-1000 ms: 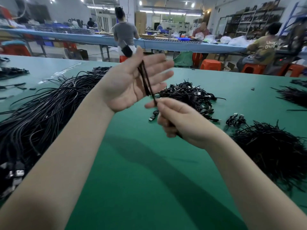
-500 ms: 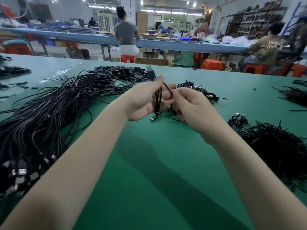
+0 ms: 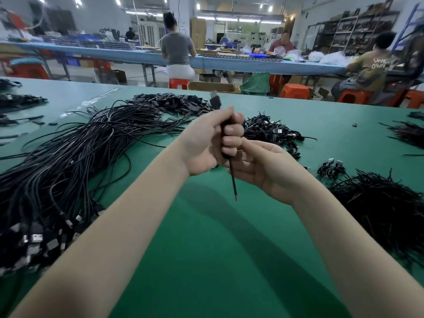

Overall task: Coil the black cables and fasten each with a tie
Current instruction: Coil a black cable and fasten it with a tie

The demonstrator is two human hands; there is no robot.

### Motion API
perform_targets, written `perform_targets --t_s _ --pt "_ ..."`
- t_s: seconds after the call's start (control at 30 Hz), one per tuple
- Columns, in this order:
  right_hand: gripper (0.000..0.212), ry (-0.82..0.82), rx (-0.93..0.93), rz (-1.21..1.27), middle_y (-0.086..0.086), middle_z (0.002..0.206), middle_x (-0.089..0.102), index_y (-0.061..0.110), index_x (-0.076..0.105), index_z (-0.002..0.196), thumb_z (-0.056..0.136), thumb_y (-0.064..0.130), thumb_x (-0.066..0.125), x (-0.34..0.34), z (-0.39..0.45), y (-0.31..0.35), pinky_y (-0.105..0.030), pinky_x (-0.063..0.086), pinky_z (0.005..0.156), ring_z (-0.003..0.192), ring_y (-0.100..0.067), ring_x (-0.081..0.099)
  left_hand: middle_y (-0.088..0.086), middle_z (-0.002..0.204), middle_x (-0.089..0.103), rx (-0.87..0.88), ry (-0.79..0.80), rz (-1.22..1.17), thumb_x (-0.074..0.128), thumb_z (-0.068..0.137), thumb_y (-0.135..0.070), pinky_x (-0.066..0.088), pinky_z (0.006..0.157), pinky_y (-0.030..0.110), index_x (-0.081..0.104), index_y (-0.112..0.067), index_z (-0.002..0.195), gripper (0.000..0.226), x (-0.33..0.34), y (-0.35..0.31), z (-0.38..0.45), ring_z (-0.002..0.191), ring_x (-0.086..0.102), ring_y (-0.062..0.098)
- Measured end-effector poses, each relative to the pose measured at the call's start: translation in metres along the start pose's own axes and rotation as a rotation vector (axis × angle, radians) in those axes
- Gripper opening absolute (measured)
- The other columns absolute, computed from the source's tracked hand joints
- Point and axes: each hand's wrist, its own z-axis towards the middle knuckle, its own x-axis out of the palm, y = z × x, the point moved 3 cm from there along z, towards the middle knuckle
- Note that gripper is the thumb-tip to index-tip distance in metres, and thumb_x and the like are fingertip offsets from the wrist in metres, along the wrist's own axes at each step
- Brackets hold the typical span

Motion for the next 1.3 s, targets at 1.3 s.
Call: perform_targets --t_s 1.3 --pt "0.013 -0.112 -0.227 -0.643 0.005 0.073 0.046 0.022 0.047 0.092 0.095 0.031 0.056 0.014 0.003 -0.016 -0.024 0.044 0.053 0.052 0.000 0.045 0.003 0.082 0.045 0.056 -0.141 0.489 0.035 0.105 -0.029 0.037 0.080 0.034 0.049 -0.016 0.077 0.033 -0.009 0.019 0.009 0.084 0.041 0.021"
